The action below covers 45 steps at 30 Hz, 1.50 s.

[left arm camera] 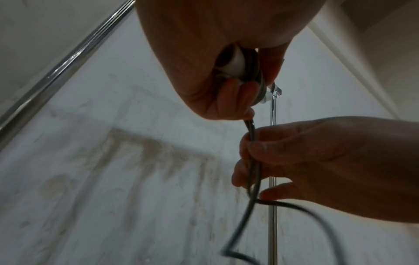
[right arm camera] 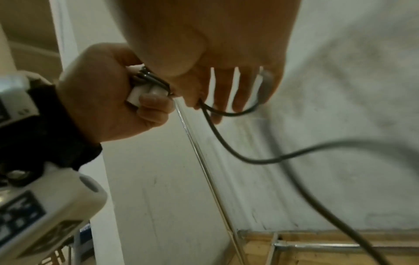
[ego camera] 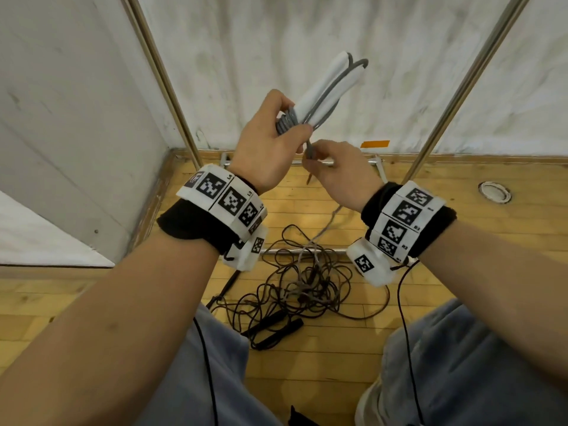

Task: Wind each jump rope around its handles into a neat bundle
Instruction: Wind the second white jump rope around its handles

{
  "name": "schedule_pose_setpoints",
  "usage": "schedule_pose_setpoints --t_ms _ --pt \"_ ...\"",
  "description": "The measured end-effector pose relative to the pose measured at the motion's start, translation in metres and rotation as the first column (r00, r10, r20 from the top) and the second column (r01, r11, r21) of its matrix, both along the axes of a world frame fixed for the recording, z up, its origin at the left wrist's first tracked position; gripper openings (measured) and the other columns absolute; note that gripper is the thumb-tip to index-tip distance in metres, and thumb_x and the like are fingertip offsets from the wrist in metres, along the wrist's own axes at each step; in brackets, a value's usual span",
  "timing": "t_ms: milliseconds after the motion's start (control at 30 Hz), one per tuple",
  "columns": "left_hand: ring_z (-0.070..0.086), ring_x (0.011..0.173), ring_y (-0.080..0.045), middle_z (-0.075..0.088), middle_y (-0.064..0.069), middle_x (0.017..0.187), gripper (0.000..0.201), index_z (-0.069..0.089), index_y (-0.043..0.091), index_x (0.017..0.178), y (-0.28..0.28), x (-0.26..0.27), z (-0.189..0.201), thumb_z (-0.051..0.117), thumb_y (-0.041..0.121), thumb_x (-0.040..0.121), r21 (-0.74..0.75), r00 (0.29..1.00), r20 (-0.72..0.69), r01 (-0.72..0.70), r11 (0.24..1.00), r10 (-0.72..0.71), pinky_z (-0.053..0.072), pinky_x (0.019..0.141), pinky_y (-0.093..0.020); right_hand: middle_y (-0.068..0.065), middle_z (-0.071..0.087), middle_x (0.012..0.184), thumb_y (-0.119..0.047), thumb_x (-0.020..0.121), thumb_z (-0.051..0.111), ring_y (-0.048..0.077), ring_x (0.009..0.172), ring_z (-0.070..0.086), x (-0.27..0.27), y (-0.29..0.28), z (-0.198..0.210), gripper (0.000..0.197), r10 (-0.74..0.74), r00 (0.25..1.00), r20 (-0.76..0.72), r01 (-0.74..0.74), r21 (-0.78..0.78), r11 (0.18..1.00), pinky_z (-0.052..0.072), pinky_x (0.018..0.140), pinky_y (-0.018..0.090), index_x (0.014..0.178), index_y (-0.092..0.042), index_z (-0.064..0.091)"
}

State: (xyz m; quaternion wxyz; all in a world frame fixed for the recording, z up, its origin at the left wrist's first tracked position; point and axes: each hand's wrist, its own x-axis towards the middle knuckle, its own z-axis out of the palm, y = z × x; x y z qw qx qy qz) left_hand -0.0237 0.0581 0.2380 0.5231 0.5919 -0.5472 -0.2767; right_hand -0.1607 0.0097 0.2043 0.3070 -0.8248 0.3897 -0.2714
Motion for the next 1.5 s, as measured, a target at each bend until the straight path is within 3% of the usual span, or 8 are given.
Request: schedule_pose_setpoints --t_ms 300,467,567,733,867,1200,1333,1500 --pt "0.059 0.057 -0.014 0.058 0.002 0.067 0.022 0.039 0.026 0.080 -0.006 0.010 -0.002 0.061 0.023 0.083 0.038 0.995 0.027 -0.101 0.994 0.100 0.040 0.052 -0.032 0.002 0.045 0.061 -0.013 0.100 0.036 0.026 0.058 0.052 0.014 0.011 -0.006 0.020 -0.040 0.968 0.248 -0.071 0.424 0.903 0.047 0.070 0.041 0.086 -0.012 0.051" --pt "0.063 0.071 -0.020 0.061 -0.002 0.083 0.022 0.042 0.020 0.101 -0.010 0.024 -0.004 0.058 0.026 0.087 0.038 0.977 0.157 -0.152 0.988 0.144 0.051 0.066 -0.041 -0.004 0.040 0.061 -0.021 0.099 0.041 0.012 0.051 0.037 0.010 0.007 -0.009 0.020 -0.023 0.997 0.078 0.007 0.205 0.979 0.034 0.054 0.028 0.085 -0.015 0.055" --pt "0.060 0.075 -0.023 0.060 0.003 0.082 0.025 0.043 0.022 0.109 -0.012 0.029 -0.011 0.057 0.029 0.089 0.059 0.941 0.307 -0.166 0.984 0.141 0.048 0.064 -0.033 0.001 0.037 0.060 -0.026 0.100 0.039 0.014 0.049 0.040 0.008 0.008 -0.008 0.033 0.019 0.999 0.051 -0.031 0.236 0.971 0.046 0.053 0.030 0.070 -0.019 0.051" --pt "0.052 0.062 -0.015 0.050 0.006 0.074 0.026 0.035 0.023 0.102 -0.016 0.039 -0.030 0.057 0.029 0.092 0.119 0.818 0.568 -0.197 0.973 0.096 0.036 0.050 -0.028 -0.001 0.043 0.060 -0.029 0.099 0.042 0.012 0.050 0.038 0.007 0.001 -0.002 0.036 0.029 0.999 -0.037 -0.020 0.215 0.976 0.035 0.055 0.028 0.065 -0.021 0.052" --pt "0.053 0.074 -0.026 0.051 -0.001 0.088 0.029 0.036 0.017 0.110 -0.017 0.043 -0.042 0.058 0.025 0.092 0.195 0.691 0.723 -0.219 0.956 0.011 0.042 0.064 -0.034 0.000 0.047 0.061 -0.030 0.098 0.043 0.009 0.046 0.041 0.002 -0.006 0.004 0.036 0.126 0.976 -0.179 -0.091 0.195 0.977 0.035 0.051 0.024 0.064 -0.024 0.054" --pt "0.046 0.060 -0.013 0.052 0.004 0.077 0.026 0.037 0.026 0.097 -0.022 0.022 -0.063 0.059 0.034 0.084 0.368 0.523 0.818 -0.156 0.917 -0.240 0.029 0.048 -0.026 -0.004 0.052 0.067 -0.030 0.097 0.044 0.013 0.061 0.046 -0.012 -0.018 0.014 0.029 0.023 0.966 -0.258 -0.059 -0.134 0.989 0.029 0.054 0.026 0.083 -0.012 0.062" --pt "0.046 0.058 -0.007 0.050 0.009 0.064 0.036 0.042 0.028 0.073 -0.020 0.004 -0.063 0.061 0.058 0.080 0.310 0.542 0.808 -0.057 0.949 -0.231 0.027 0.047 -0.026 0.000 0.056 0.074 -0.035 0.097 0.044 0.019 0.073 0.051 -0.024 -0.030 0.016 0.033 -0.098 0.971 -0.218 0.045 -0.235 0.971 0.033 0.065 0.027 0.090 -0.012 0.066" --pt "0.047 0.056 -0.011 0.051 0.005 0.060 0.027 0.047 0.028 0.066 -0.012 -0.006 -0.057 0.064 0.045 0.076 0.316 0.559 0.785 0.009 0.949 -0.267 0.029 0.048 -0.026 0.001 0.059 0.071 -0.047 0.089 0.053 0.019 0.070 0.053 -0.032 -0.038 0.017 0.038 -0.155 0.959 -0.239 0.103 -0.217 0.971 0.037 0.063 0.030 0.077 -0.013 0.064"
